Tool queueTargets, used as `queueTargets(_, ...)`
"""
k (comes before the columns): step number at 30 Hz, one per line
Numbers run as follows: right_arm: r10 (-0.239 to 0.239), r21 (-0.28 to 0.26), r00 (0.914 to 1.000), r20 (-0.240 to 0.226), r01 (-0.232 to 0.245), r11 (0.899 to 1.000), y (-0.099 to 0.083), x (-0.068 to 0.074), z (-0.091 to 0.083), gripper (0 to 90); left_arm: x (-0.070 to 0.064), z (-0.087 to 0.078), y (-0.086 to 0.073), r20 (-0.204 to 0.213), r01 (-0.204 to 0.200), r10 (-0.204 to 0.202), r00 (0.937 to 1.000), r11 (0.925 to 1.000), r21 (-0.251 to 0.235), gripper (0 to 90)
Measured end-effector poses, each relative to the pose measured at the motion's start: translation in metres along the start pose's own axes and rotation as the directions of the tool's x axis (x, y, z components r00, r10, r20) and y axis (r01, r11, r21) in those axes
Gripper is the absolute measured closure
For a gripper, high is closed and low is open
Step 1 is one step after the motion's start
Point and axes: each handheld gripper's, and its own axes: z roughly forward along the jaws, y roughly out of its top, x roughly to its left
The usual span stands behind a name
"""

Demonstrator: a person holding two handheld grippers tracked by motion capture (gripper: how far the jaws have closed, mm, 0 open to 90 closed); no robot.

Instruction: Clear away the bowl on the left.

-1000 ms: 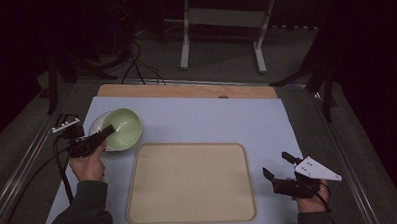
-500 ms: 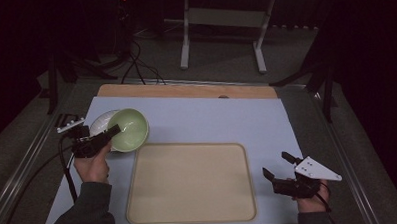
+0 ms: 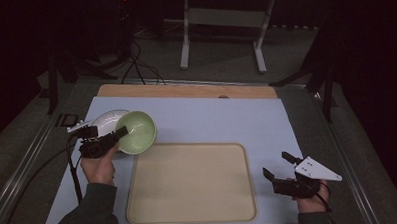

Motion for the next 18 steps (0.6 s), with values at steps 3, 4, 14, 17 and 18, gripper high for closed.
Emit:
queueTargets(3, 0.000, 0.000, 1.0000, 0.000, 0.000, 1.000, 0.000, 0.000, 0.000, 13.7, -0.003, 0.002, -0.001, 0.004, -0.007, 0.007, 1.0000, 0.9999, 0.009, 82.2)
queueTargets(4, 0.000, 0.000, 1.0000, 0.000, 0.000, 1.000, 0.000, 0.000, 0.000, 13.7, -0.004, 0.002, -0.002, 0.006, -0.007, 0.006, 1.0000, 0.9999, 0.009, 82.2)
queueTargets(14, -0.002, 0.000, 1.0000, -0.002, 0.002, 1.000, 0.000, 0.000, 0.000, 13.7, -0.013, 0.007, -0.006, 0.026, -0.025, 0.024, 0.9994, 0.9992, 0.031, 82.2)
queueTargets(17, -0.002, -0.001, 1.0000, -0.002, 0.002, 1.000, 0.000, 0.000, 0.000, 13.7, -0.015, 0.008, -0.007, 0.028, -0.032, 0.031, 0.9991, 0.9988, 0.038, 82.2)
queueTargets(18, -0.002, -0.001, 1.0000, -0.002, 0.002, 1.000, 0.000, 0.000, 0.000, 13.7, -0.016, 0.009, -0.008, 0.030, -0.032, 0.030, 0.9991, 0.9987, 0.040, 82.2)
